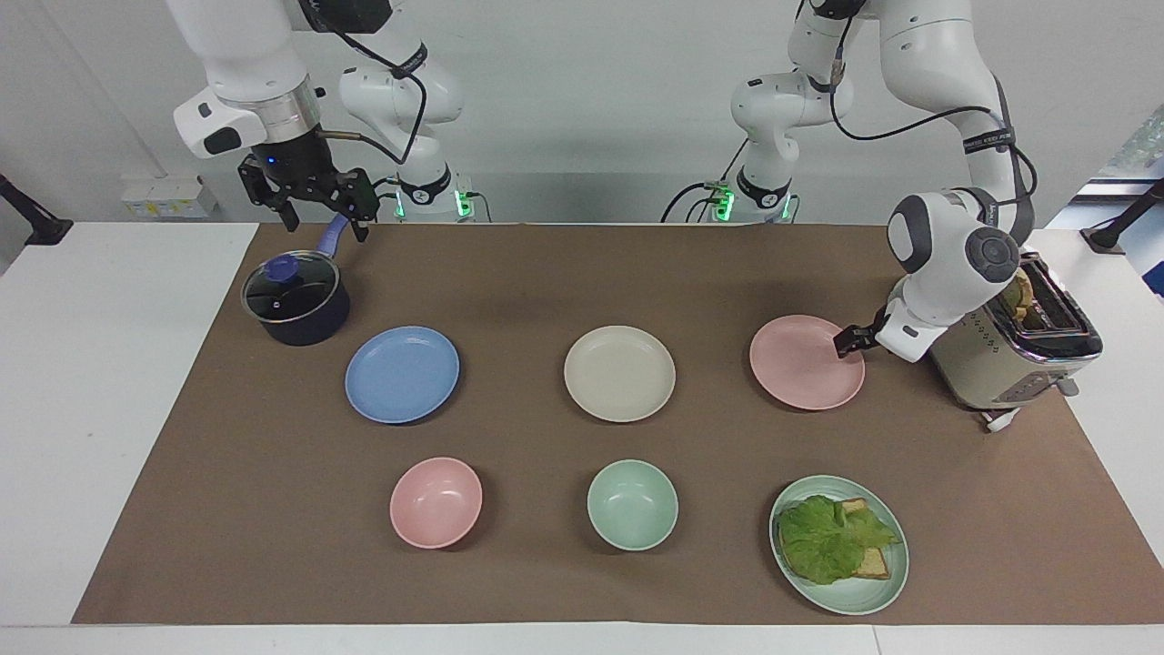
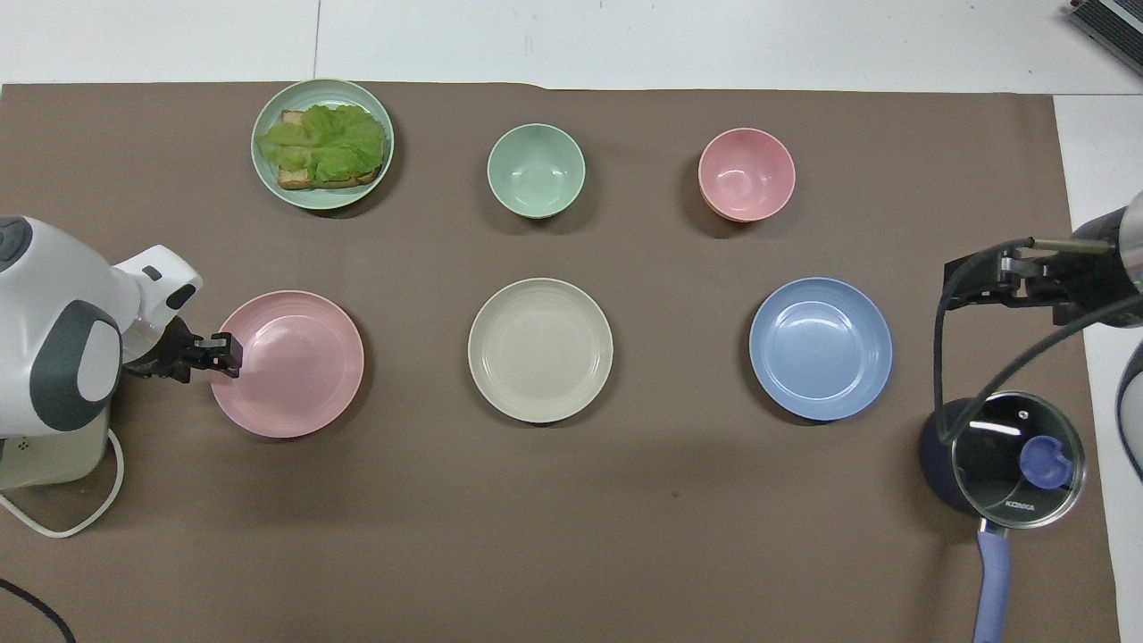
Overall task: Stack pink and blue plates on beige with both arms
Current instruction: 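Grasp the pink plate rim with the left gripper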
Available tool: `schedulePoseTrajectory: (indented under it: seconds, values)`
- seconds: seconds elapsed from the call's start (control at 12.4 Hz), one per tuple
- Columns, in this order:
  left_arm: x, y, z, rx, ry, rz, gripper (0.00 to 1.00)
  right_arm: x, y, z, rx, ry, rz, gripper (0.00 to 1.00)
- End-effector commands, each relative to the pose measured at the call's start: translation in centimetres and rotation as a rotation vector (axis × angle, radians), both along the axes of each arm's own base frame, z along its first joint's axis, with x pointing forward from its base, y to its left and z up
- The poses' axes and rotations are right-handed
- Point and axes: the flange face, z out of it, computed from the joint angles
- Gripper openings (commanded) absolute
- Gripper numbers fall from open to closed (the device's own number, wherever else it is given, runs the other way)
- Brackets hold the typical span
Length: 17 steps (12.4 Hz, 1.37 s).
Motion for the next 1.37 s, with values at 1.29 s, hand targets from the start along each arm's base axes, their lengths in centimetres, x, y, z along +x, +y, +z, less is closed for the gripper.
schedulePoseTrajectory:
  seconds: [1.29]
  values:
    - [-0.3,-1.7,4.9,-0.041,0.121,0.023,0.0,-0.2,-0.8,0.1,0.023,-0.021,0.014,1.0]
